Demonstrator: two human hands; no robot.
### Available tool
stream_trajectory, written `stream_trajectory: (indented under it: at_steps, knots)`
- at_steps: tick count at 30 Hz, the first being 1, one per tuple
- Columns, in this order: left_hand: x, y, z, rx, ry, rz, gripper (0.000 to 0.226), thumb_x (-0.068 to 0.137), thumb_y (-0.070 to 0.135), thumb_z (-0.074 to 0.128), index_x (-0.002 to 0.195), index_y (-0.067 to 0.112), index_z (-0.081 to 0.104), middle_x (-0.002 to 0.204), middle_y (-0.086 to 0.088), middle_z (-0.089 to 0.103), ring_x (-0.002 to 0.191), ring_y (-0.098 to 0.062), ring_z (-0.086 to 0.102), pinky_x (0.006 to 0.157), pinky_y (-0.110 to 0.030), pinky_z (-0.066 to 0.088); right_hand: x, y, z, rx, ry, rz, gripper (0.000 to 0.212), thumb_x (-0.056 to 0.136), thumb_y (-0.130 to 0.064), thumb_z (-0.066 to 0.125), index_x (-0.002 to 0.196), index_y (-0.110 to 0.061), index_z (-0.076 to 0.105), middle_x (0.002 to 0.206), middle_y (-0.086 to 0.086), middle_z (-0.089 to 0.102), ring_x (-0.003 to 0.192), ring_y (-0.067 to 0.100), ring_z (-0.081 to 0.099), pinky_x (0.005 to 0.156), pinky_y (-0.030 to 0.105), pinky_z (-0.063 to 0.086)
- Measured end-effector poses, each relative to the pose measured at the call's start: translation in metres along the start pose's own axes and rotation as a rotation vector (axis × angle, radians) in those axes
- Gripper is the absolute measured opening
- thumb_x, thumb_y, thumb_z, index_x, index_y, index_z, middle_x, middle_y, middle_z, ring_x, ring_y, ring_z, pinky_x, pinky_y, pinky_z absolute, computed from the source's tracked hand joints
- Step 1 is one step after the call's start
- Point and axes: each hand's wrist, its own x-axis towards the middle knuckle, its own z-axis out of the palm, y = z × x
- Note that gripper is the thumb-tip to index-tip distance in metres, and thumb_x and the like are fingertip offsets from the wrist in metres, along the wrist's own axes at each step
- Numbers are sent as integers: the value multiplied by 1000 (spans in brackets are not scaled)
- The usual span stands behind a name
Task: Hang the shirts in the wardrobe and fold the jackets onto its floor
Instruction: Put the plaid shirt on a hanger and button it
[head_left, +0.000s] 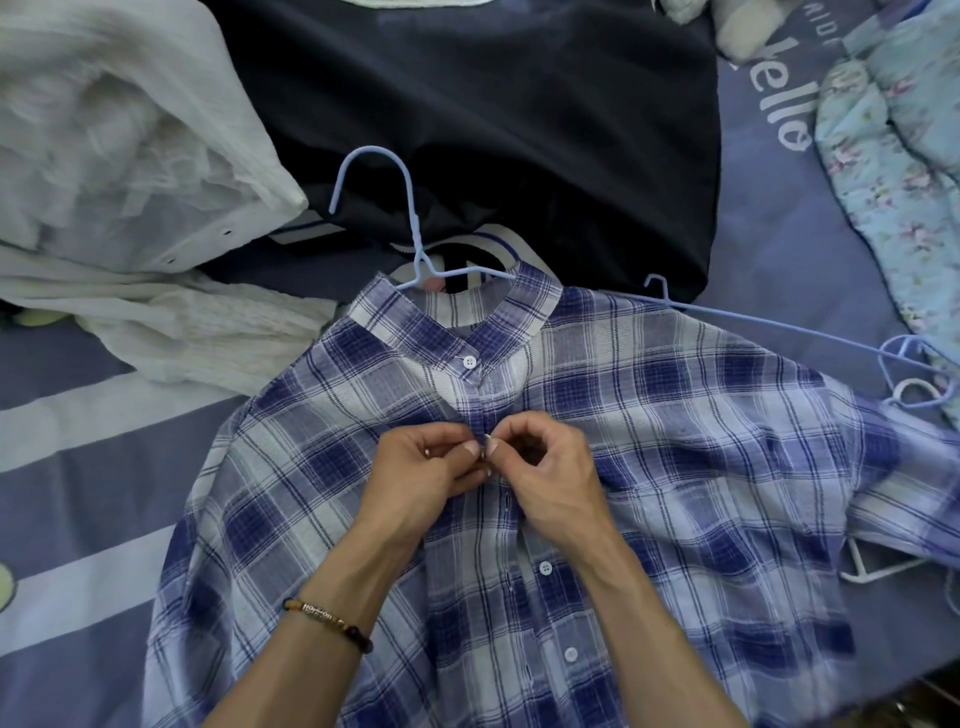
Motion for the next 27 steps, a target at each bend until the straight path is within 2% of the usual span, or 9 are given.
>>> stream_trajectory:
  at_steps: [4,10,13,15,17,19,22,27]
  knots:
    - [-1,4,3,-30,-21,-21,8,85,-6,68,87,0,64,67,-9,71,70,-23,73,66,-25,61,3,-5,-11,16,-97,32,13,89,-11,69,78,-19,68,72,-8,66,68,3,60,68,18,50]
    - [-5,5,5,152,-78,67,5,90,4,66,87,2,69,79,-14,75,78,-25,75,72,-30,61,7,-6,-19,-16,-162,64,18,92,-14,65,76,-22,65,70,-8,62,67,4,55,68,28,50]
    - [-5,6,6,223,-87,101,9,92,9,66,86,6,72,80,-10,76,79,-23,75,74,-30,61,6,-7,-15,-18,-93,50,17,93,-13,63,79,-23,67,75,-6,67,71,6,61,72,30,54]
    - [-4,5,9,228,-61,103,11,92,11,66,85,6,73,80,-10,76,79,-22,75,74,-31,60,3,-9,-9,-12,-8,39,16,94,-10,61,84,-21,68,82,-6,70,76,3,66,73,23,56]
    - [-4,2,12,193,-6,96,13,93,10,65,82,7,72,77,-8,75,77,-21,74,72,-30,60,-1,-10,-3,-28,63,23,17,93,-7,60,90,-20,69,91,-7,69,84,3,67,77,20,55]
    - [-3,1,14,132,26,74,16,93,9,65,78,9,72,74,-7,75,73,-19,74,66,-26,58,-5,-7,1,-63,87,-3,17,88,-7,64,95,-21,70,96,-9,67,88,4,66,80,23,56]
    - [-2,0,15,92,49,43,18,92,9,66,75,10,71,74,-7,75,70,-16,73,59,-22,56,-7,-2,6,-173,122,-89,16,82,-13,72,97,-20,70,94,-11,63,83,3,64,76,21,55]
    - [0,0,17,97,35,48,15,93,7,64,80,7,71,73,-5,75,70,-14,73,60,-21,57,-4,0,9,-289,206,-185,7,87,-9,67,89,-15,71,85,-10,60,76,3,60,70,19,51]
